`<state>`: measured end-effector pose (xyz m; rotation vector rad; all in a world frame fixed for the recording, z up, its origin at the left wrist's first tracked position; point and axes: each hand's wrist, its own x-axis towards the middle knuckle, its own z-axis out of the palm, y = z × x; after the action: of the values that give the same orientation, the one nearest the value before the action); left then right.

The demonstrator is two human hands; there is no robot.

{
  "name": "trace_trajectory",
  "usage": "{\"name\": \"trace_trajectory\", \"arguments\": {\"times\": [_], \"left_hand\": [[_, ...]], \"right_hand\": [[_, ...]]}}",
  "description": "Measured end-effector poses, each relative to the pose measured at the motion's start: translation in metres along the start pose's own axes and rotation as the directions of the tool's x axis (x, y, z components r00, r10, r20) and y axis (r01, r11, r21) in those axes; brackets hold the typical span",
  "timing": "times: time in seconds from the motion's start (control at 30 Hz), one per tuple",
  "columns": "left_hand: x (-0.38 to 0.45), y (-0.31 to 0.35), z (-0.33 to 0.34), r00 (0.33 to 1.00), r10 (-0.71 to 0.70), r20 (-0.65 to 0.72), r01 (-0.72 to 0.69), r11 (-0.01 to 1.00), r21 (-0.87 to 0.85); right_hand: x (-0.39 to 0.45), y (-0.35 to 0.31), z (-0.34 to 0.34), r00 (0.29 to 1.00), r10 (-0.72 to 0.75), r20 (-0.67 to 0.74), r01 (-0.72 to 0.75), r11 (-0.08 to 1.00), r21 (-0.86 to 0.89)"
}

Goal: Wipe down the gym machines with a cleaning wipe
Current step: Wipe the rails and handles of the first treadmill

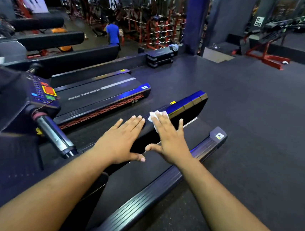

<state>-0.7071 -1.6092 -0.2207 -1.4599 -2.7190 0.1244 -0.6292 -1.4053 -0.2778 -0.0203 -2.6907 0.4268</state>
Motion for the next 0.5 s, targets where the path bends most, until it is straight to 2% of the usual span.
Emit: {"name": "trace_trajectory", "arguments": {"times": [0.17, 0.23, 0.33, 0.4, 0.5], "left_hand": [[-0.024, -0.010, 0.000, 1.000, 0.009, 0.009, -0.009, 1.000, 0.003], [-0.033, -0.014, 0.001, 1.000, 0.007, 0.006, -0.007, 1.000, -0.002], [-0.048, -0.021, 0.001, 1.000, 0.008, -0.003, -0.008, 1.000, -0.024], [-0.056, -0.025, 0.002, 1.000, 0.007, 0.001, -0.007, 1.000, -0.021], [-0.069, -0.029, 0.001, 1.000, 0.005, 0.010, -0.005, 1.000, -0.008]], "right_hand": [[0.021, 0.021, -0.020, 0.966, 0.257, -0.024, -0.258, 0.964, -0.069], [0.017, -0.005, -0.016, 0.972, 0.236, 0.001, -0.236, 0.971, -0.040], [0.000, -0.053, -0.001, 0.996, 0.057, 0.072, -0.057, 0.998, -0.006], [-0.008, -0.061, 0.006, 0.998, -0.010, 0.069, 0.010, 1.000, 0.000], [-0.005, -0.047, 0.008, 0.998, 0.065, 0.002, -0.065, 0.998, 0.009]]}}
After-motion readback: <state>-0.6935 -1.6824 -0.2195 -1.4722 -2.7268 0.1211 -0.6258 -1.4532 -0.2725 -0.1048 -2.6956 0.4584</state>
